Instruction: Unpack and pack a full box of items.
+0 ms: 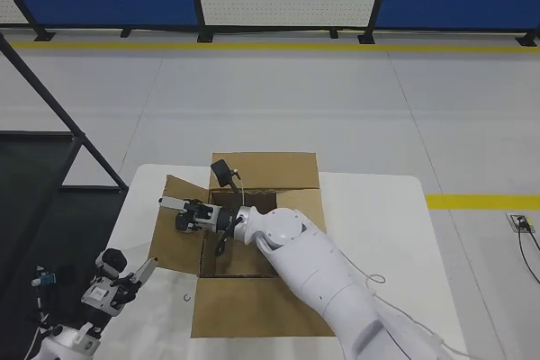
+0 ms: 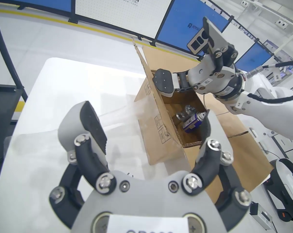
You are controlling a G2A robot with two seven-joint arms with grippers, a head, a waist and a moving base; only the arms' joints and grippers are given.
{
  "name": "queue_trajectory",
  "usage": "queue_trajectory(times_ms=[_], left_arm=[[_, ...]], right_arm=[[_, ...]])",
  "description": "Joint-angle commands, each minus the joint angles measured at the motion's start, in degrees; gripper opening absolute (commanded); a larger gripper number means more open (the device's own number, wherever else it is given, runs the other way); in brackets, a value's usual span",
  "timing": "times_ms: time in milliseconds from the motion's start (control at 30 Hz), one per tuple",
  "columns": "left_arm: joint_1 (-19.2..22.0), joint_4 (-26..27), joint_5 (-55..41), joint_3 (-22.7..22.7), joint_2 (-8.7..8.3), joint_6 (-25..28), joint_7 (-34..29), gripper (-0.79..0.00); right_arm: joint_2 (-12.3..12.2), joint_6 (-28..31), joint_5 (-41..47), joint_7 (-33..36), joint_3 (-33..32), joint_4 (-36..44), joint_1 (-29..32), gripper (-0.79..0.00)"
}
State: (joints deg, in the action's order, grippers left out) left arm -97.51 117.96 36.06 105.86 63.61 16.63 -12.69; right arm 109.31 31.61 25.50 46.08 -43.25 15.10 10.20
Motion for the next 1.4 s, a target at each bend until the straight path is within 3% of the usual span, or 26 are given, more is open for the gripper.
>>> queue_trajectory(times_ms=[0, 333, 600, 867, 1367], left_arm=[[-0.1, 0.1, 0.3, -0.2, 0.0, 0.0, -0.6, 0.0], [5.7, -5.6, 1.6, -4.2, 0.02, -3.6, -4.0, 0.0], [9.1, -9.8, 2.5, -5.4, 0.03, -6.3, -5.2, 0.0], [11.5, -12.8, 3.7, -5.8, -0.03, -8.1, -6.4, 0.0], [14.0, -16.3, 4.4, -7.0, -0.06, -9.0, -7.7, 0.0]], right_arm=[[0.0, 0.0, -0.1, 0.2, -0.2, 0.0, 0.0, 0.0], [0.0, 1.4, -0.5, 2.3, -1.7, -0.3, -0.2, 0.0], [-1.6, 7.8, -0.6, 6.5, -4.0, 0.0, -1.1, 0.0], [-5.4, 13.9, -1.7, 11.8, -7.1, 0.4, -1.9, 0.0], [-14.5, 13.8, -9.1, 12.8, -13.3, 12.1, 3.7, 0.0]])
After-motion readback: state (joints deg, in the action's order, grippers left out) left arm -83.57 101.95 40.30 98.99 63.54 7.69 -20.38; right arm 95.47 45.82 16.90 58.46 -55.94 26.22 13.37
